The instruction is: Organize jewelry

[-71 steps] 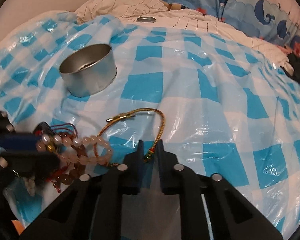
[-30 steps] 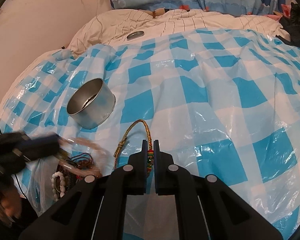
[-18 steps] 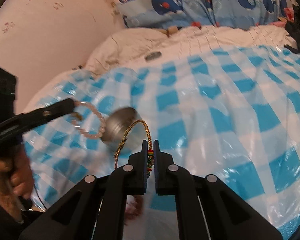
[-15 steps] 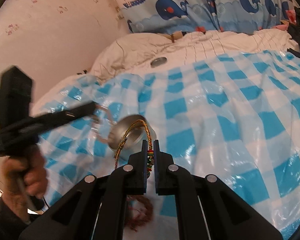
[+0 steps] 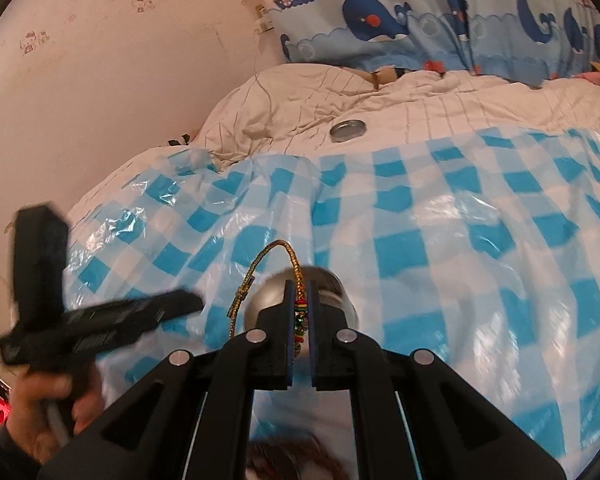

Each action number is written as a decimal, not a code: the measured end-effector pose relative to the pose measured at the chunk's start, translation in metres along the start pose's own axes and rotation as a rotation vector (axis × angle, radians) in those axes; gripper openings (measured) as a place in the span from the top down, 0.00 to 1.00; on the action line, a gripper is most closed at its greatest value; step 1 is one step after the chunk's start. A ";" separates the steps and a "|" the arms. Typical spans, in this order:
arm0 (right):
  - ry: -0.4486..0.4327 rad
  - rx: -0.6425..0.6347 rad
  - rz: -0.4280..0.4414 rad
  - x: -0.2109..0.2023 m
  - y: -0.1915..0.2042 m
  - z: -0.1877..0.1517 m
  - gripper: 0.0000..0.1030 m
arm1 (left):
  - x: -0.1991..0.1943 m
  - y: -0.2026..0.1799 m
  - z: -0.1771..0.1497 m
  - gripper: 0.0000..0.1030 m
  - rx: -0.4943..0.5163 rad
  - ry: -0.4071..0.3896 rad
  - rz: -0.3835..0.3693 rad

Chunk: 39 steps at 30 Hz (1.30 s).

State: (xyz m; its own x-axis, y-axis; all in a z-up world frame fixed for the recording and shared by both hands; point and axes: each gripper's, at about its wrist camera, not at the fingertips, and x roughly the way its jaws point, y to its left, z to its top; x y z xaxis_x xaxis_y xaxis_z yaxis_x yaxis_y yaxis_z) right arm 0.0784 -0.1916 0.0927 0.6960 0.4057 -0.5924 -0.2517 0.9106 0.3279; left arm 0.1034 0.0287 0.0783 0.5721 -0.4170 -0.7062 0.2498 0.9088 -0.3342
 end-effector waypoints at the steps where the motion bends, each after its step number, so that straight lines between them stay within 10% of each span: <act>1: 0.014 0.002 0.001 0.010 0.001 0.003 0.94 | -0.004 0.000 -0.001 0.66 0.005 -0.002 0.003; 6: 0.148 0.005 -0.043 0.051 -0.007 -0.005 0.92 | -0.020 -0.002 -0.011 0.55 0.040 -0.012 0.022; 9: 0.129 0.016 -0.075 0.031 -0.016 -0.012 0.58 | -0.024 -0.006 -0.016 0.53 0.058 -0.006 0.023; 16: 0.085 -0.025 -0.124 -0.035 -0.027 -0.037 0.54 | -0.017 -0.030 -0.047 0.47 0.154 0.084 -0.011; 25: 0.182 -0.017 -0.053 -0.050 -0.032 -0.069 0.54 | -0.017 -0.054 -0.118 0.46 0.333 0.164 -0.075; 39: 0.233 -0.069 -0.049 -0.038 -0.016 -0.082 0.46 | -0.008 -0.070 -0.137 0.47 0.382 0.178 -0.100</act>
State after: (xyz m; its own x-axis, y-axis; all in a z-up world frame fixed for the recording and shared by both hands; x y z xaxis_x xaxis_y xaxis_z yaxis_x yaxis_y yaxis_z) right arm 0.0007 -0.2152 0.0499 0.5364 0.3607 -0.7630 -0.2719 0.9297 0.2484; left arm -0.0252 -0.0333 0.0219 0.3947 -0.4688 -0.7902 0.5874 0.7901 -0.1753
